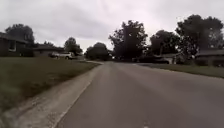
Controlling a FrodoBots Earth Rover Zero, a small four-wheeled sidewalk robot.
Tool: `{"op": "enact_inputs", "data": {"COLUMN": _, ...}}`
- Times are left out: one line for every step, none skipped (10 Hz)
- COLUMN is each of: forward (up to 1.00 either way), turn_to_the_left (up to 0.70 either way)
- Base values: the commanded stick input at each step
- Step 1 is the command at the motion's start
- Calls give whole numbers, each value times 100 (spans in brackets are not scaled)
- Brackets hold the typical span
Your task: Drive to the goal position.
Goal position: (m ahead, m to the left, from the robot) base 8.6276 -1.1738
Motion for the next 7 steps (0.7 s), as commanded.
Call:
{"op": "enact_inputs", "data": {"forward": 70, "turn_to_the_left": 0}}
{"op": "enact_inputs", "data": {"forward": 70, "turn_to_the_left": 0}}
{"op": "enact_inputs", "data": {"forward": 70, "turn_to_the_left": 0}}
{"op": "enact_inputs", "data": {"forward": 70, "turn_to_the_left": 0}}
{"op": "enact_inputs", "data": {"forward": 70, "turn_to_the_left": 0}}
{"op": "enact_inputs", "data": {"forward": 70, "turn_to_the_left": 0}}
{"op": "enact_inputs", "data": {"forward": 70, "turn_to_the_left": -2}}
